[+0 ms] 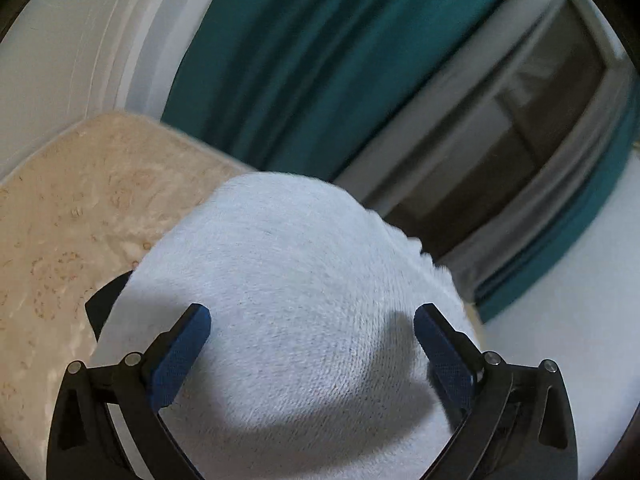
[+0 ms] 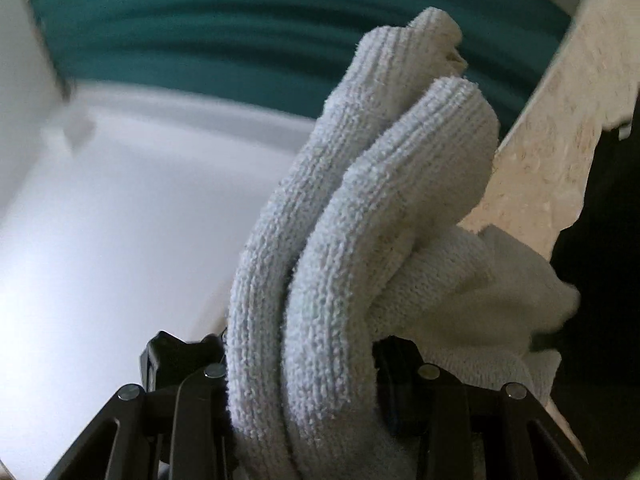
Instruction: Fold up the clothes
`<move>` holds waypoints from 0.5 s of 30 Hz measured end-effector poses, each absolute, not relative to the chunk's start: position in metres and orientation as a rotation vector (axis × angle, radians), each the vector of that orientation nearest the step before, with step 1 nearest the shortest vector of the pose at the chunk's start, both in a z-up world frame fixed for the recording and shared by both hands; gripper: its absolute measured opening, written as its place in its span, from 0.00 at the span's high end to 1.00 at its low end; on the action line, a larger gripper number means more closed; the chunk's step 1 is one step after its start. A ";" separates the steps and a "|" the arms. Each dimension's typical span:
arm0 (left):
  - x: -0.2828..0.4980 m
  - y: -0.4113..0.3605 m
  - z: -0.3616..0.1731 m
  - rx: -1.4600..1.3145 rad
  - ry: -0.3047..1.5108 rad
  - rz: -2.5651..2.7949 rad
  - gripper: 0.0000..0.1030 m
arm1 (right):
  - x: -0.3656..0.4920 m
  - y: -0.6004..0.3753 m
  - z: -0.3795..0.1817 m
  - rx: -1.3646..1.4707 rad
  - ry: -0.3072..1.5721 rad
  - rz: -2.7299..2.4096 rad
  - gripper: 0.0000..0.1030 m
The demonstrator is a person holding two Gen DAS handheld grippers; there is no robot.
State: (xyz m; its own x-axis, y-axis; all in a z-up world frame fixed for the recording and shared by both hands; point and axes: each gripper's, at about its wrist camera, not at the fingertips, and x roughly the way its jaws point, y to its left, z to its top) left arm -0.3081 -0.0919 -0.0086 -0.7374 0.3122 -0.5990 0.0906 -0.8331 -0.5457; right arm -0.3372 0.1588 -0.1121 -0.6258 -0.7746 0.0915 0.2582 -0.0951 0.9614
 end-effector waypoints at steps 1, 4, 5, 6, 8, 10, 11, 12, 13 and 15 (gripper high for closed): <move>-0.323 -0.100 -0.028 -1.125 -0.884 2.675 0.00 | -0.350 0.160 -0.135 0.601 -1.493 -1.839 0.64; -0.337 -0.116 -0.097 -1.247 -0.968 2.645 0.00 | -0.378 0.165 -0.211 0.786 -1.563 -2.007 0.63; -0.334 -0.118 -0.117 -1.286 -0.947 2.652 0.00 | -0.383 0.168 -0.239 0.906 -1.560 -2.079 0.61; -0.331 -0.119 -0.137 -1.341 -0.902 2.676 0.00 | -0.384 0.173 -0.265 1.007 -1.563 -2.130 0.61; -0.315 -0.119 -0.170 -1.395 -0.821 2.732 0.00 | -0.372 0.187 -0.307 1.103 -1.602 -2.172 0.60; -0.294 -0.124 -0.193 -1.387 -0.786 2.785 0.00 | -0.345 0.208 -0.319 1.010 -1.697 -2.221 0.34; -0.286 -0.127 -0.198 -1.367 -0.784 2.798 0.00 | -0.330 0.216 -0.320 0.969 -1.730 -2.268 0.24; -0.276 -0.127 -0.201 -1.348 -0.782 2.812 0.00 | -0.316 0.221 -0.319 0.930 -1.744 -2.332 0.24; -0.267 -0.124 -0.200 -1.333 -0.760 2.821 0.00 | -0.303 0.225 -0.315 0.899 -1.737 -2.396 0.24; -0.252 -0.117 -0.197 -1.290 -0.711 2.842 0.00 | -0.283 0.221 -0.297 0.869 -1.648 -2.496 0.24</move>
State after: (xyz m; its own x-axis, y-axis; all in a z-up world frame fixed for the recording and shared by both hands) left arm -0.2519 -0.1165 -0.1972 -0.6737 0.1258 -0.7283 0.2321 -0.8995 -0.3701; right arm -0.2835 0.2207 -0.2972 -0.8439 -0.3172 -0.4328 -0.2734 -0.4398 0.8555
